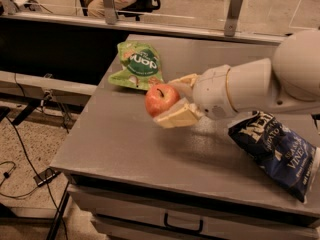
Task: Move apple near green rice chip bag
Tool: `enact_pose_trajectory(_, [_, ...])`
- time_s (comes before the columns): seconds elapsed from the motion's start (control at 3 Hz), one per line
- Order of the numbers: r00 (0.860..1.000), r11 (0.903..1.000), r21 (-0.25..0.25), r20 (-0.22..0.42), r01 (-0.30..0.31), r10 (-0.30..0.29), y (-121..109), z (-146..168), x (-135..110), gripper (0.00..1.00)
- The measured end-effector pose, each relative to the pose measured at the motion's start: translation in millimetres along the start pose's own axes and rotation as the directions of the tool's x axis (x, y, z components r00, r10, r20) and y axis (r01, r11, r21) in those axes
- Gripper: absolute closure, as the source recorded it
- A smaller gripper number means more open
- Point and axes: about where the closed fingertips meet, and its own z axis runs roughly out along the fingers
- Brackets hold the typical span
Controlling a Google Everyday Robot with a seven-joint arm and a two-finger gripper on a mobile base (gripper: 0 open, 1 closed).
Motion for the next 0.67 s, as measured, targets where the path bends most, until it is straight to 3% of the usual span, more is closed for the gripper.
enact_pose_trajectory(0.67, [0.997,0.9969,0.065,0.065,0.045,-0.049,-83.7,31.8,-1.0,1.0])
